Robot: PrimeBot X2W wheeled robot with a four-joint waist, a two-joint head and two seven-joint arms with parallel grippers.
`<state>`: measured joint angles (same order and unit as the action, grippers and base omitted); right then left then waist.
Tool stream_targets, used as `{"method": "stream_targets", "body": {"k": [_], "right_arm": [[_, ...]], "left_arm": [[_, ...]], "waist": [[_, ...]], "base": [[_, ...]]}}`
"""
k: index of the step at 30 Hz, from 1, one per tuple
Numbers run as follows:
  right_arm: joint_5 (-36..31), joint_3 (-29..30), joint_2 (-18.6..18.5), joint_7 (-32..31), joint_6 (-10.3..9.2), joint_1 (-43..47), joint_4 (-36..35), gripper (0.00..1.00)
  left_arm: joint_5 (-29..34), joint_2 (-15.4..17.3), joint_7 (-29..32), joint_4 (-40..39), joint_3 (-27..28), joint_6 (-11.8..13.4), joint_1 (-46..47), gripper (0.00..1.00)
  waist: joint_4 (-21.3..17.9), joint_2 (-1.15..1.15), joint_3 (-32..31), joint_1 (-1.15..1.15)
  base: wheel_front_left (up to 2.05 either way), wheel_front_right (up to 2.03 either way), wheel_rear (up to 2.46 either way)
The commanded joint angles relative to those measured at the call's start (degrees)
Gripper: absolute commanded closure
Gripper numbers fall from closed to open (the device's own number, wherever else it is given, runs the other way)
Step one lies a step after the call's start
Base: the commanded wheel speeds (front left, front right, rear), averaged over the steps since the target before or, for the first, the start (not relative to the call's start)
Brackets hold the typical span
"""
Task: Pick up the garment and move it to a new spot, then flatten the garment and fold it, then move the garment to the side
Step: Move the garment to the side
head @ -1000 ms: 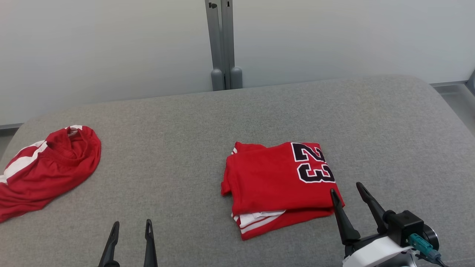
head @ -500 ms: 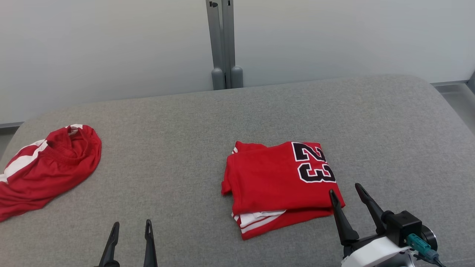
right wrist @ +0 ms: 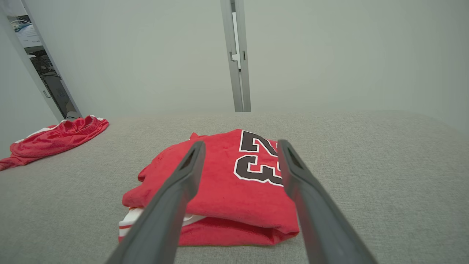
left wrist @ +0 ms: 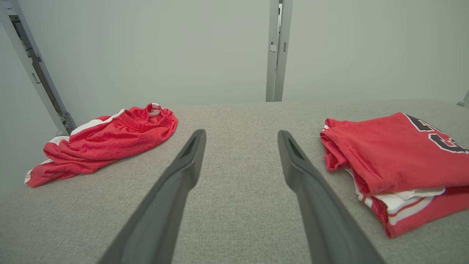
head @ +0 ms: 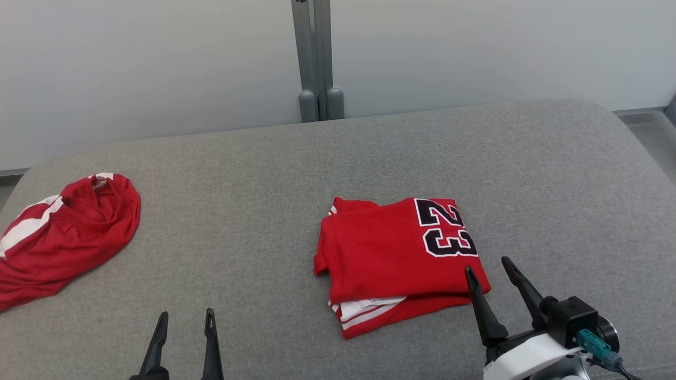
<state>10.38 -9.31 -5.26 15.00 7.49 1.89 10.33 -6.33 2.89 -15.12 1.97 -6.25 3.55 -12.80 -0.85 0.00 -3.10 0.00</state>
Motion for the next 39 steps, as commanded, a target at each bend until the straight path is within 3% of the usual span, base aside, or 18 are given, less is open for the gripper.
{"method": "stream_targets", "body": {"k": [1, 22, 31, 39], "right_arm": [[-0.08, 0.02, -0.16, 0.25, -0.01, -0.67, -0.16, 0.00], [0.79, 0.20, 0.01, 0.25, -0.01, -1.19, 0.54, 0.00], [10.08, -3.07, -4.19, 0.21, -0.02, -8.26, 11.45, 0.00], [29.15, -11.76, -12.26, -1.74, 0.00, -18.35, 18.06, 0.00]], "left_arm": [[-0.15, 0.01, -0.02, 0.08, 0.02, 0.30, 1.04, 0.00], [0.07, 0.01, -0.02, 0.07, -0.21, -0.32, 1.79, 0.00], [0.75, 0.03, -0.02, 0.18, -1.50, -1.12, 3.20, 0.00], [1.74, 0.04, -0.02, 0.10, -3.04, -2.35, 7.20, 0.00]], "waist": [[-0.04, 0.00, 0.10, 0.00], [0.58, 0.00, 1.70, 0.00], [1.17, 0.00, 4.59, 0.00], [3.37, 0.00, 10.01, 0.00]], "base": [[0.00, 0.00, 0.00], [0.00, 0.00, 0.00], [0.00, 0.00, 0.00], [0.00, 0.00, 0.00]]}}
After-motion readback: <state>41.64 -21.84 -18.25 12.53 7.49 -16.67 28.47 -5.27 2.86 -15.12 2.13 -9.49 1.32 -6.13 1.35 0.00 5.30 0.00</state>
